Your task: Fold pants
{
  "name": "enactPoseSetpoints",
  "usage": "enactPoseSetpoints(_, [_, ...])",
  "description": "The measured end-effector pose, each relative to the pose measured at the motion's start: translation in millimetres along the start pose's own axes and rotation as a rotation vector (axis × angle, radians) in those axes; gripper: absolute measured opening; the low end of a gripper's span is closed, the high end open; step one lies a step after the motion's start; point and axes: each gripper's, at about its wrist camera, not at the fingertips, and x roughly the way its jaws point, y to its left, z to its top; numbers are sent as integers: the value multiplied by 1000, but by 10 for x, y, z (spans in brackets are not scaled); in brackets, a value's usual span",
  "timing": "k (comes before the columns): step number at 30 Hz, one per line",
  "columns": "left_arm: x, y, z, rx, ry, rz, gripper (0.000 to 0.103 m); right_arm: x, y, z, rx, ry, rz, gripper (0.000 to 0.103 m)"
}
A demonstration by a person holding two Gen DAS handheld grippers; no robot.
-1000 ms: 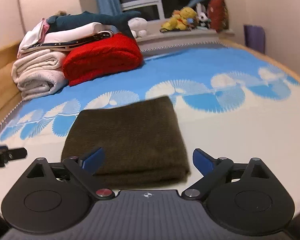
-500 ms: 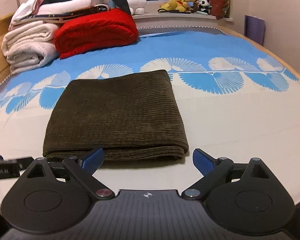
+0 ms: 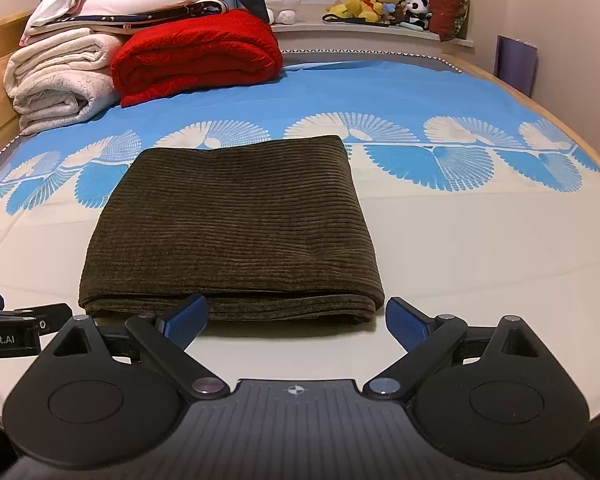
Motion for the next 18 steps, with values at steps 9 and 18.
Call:
enactPoseSetpoints(9, [-10,-14,-23,3,-3,2,103,-29,-18,-8,5,-2,9,96])
enactPoseSetpoints(18, [-10,-22,-33,11,-5,3,103,-30,-19,-20,4,1,8,96])
